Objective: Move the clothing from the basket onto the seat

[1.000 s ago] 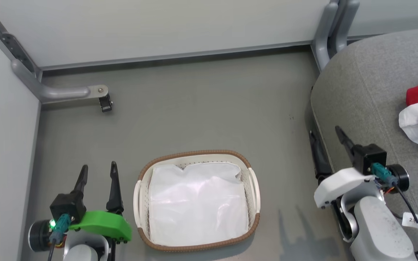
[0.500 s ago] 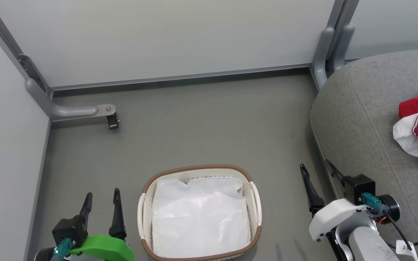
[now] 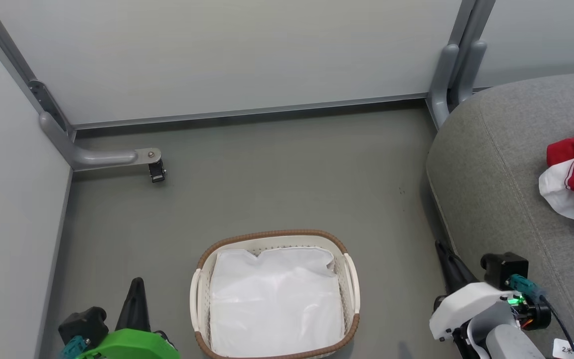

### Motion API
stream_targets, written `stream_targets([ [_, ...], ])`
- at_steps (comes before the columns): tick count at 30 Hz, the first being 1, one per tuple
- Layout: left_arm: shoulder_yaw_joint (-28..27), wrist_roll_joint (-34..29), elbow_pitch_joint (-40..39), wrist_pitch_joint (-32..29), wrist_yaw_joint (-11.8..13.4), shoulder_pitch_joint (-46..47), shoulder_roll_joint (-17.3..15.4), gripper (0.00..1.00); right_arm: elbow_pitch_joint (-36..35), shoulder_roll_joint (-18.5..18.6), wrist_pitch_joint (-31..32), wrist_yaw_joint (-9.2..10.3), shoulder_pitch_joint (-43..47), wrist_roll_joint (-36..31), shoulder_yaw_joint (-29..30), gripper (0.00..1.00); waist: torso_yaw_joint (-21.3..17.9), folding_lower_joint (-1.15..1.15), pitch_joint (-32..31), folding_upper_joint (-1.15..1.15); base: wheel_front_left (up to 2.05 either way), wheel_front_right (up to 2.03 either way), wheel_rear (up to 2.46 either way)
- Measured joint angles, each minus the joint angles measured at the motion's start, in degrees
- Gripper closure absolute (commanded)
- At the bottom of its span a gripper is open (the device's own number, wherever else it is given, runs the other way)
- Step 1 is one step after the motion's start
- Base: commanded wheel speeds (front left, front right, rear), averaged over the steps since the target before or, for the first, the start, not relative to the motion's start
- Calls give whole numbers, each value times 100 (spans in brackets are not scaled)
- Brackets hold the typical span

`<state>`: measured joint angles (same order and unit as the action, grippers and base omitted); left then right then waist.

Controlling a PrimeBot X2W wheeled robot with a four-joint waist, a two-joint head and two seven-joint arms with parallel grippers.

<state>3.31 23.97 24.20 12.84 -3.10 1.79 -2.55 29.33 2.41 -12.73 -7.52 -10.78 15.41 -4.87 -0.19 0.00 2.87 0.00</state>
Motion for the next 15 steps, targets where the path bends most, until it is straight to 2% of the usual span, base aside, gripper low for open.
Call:
stream_targets([
  [15,-181,1365,-207,-376,-96,9,0,100,-323,2,372,0,87,1545,210,100,2,0,-34,0,0,0,0],
])
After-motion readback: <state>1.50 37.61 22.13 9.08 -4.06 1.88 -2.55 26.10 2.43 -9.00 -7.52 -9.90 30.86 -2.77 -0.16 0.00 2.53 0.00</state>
